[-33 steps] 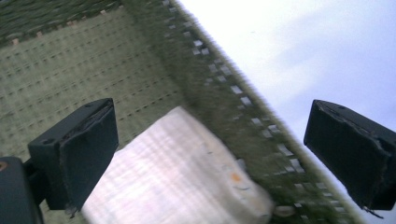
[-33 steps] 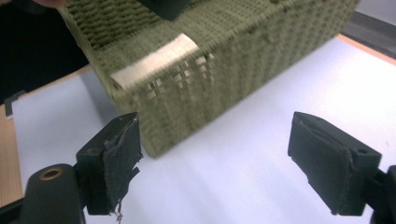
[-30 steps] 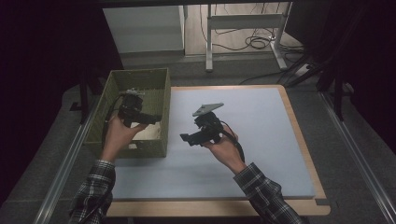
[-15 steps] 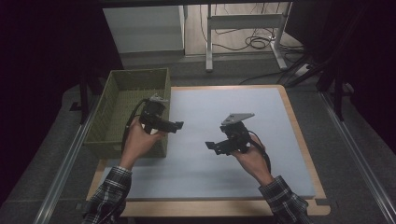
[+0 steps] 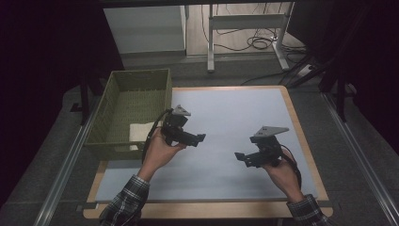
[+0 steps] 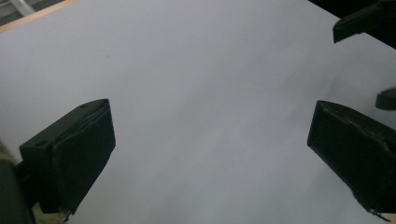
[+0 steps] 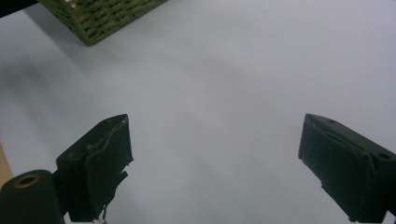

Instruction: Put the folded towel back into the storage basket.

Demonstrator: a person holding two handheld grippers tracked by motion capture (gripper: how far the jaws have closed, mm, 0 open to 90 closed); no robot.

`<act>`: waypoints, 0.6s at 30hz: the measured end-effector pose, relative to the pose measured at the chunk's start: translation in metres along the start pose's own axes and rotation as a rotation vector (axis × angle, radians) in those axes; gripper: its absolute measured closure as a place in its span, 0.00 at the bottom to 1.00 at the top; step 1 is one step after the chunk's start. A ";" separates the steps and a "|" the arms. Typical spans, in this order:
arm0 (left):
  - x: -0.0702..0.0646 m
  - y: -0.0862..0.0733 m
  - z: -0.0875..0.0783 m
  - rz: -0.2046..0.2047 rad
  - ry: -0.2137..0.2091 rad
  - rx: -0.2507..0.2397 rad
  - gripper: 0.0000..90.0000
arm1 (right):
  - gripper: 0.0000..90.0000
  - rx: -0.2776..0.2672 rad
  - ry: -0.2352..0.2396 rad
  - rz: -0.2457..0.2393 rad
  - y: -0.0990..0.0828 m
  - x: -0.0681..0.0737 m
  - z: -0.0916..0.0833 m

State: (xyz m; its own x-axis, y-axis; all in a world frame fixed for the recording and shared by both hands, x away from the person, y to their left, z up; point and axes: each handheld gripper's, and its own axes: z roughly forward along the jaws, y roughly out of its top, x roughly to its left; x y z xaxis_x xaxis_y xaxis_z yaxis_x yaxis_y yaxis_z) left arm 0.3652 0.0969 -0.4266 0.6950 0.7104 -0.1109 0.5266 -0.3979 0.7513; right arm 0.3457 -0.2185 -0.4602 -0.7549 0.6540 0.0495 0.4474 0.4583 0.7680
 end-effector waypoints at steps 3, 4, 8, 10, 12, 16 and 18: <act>-0.011 -0.008 0.007 0.012 -0.018 -0.005 0.01 | 0.11 0.002 -0.020 0.001 -0.013 -0.006 -0.008; -0.013 -0.011 0.009 0.013 -0.023 -0.006 0.01 | 0.11 0.002 -0.025 0.002 -0.016 -0.007 -0.009; -0.023 -0.029 0.023 0.015 -0.049 0.001 0.01 | 0.10 0.011 -0.040 0.001 -0.031 -0.012 -0.011; -0.027 -0.039 0.030 0.012 -0.056 0.005 0.01 | 0.09 0.022 -0.039 0.002 -0.039 -0.013 -0.010; -0.030 -0.049 0.036 0.004 -0.071 0.011 0.01 | 0.08 0.038 -0.036 0.000 -0.046 -0.015 -0.007; -0.035 -0.069 0.051 0.011 -0.062 0.030 0.01 | 0.07 0.055 -0.045 -0.003 -0.058 -0.017 -0.001; -0.035 -0.079 0.056 0.010 -0.050 0.038 0.01 | 0.06 0.062 -0.052 -0.002 -0.063 -0.018 0.002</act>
State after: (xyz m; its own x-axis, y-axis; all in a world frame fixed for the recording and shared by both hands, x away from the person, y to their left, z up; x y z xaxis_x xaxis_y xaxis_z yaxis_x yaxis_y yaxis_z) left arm 0.3267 0.0704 -0.5184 0.7236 0.6765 -0.1371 0.5371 -0.4271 0.7274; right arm 0.3318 -0.2575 -0.5102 -0.7307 0.6826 0.0134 0.4757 0.4949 0.7272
